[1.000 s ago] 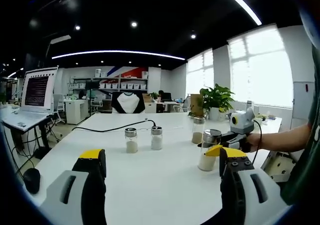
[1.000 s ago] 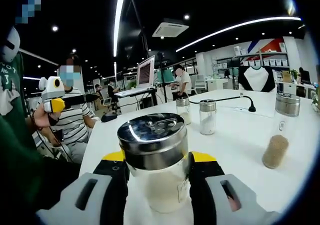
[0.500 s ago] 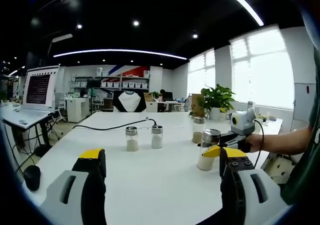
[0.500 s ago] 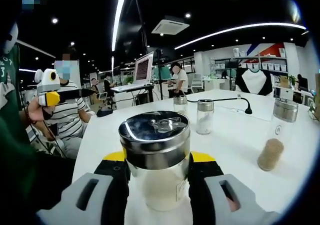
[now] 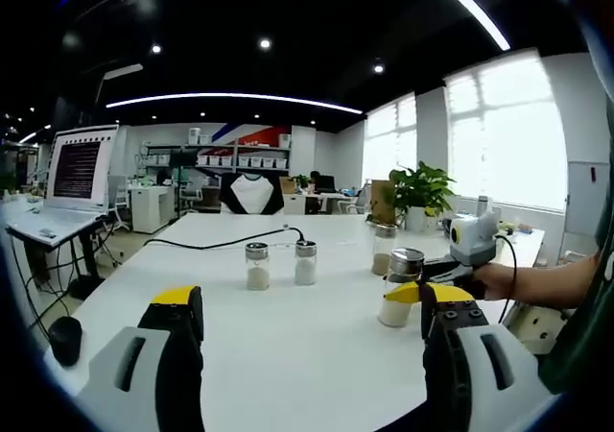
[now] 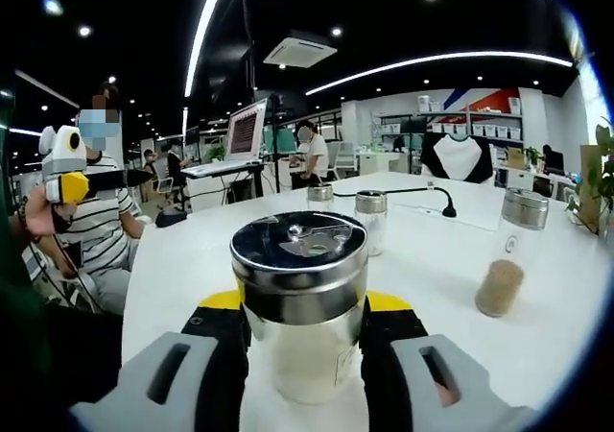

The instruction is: Rotate the seasoning bottle until the label or dispensing opening points toward the visible target arrow and the bottle remains upright within the marked orientation range

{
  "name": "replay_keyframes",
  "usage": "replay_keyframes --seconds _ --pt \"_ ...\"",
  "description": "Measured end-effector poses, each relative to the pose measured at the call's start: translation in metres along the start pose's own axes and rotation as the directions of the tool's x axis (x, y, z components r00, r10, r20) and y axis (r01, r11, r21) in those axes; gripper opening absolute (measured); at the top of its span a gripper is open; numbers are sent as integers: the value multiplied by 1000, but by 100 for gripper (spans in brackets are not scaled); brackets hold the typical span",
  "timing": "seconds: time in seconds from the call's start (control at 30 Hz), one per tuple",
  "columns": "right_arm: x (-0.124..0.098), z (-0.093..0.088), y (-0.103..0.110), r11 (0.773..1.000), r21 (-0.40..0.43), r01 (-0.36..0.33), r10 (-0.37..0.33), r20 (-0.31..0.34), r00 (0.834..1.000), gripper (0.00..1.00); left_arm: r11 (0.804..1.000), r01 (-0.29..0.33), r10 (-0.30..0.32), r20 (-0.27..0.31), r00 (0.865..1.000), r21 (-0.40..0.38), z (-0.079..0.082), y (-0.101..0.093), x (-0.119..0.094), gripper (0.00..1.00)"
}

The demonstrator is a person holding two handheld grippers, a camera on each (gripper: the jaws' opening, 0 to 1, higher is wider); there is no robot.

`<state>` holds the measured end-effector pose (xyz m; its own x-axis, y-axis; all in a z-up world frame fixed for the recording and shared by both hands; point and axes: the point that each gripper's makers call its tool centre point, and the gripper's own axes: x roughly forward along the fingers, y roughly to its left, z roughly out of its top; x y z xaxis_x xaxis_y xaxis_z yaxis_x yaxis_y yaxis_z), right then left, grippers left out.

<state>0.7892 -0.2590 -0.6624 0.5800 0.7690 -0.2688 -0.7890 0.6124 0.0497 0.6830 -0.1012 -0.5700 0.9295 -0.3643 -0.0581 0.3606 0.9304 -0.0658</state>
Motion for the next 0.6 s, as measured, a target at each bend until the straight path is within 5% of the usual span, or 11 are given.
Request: replay_keyframes --seconds 0.6 --pt "3 -1 -5 990 26 141 -141 -32 990 43 1000 -8 9 19 1000 -19 8 6 -4 100"
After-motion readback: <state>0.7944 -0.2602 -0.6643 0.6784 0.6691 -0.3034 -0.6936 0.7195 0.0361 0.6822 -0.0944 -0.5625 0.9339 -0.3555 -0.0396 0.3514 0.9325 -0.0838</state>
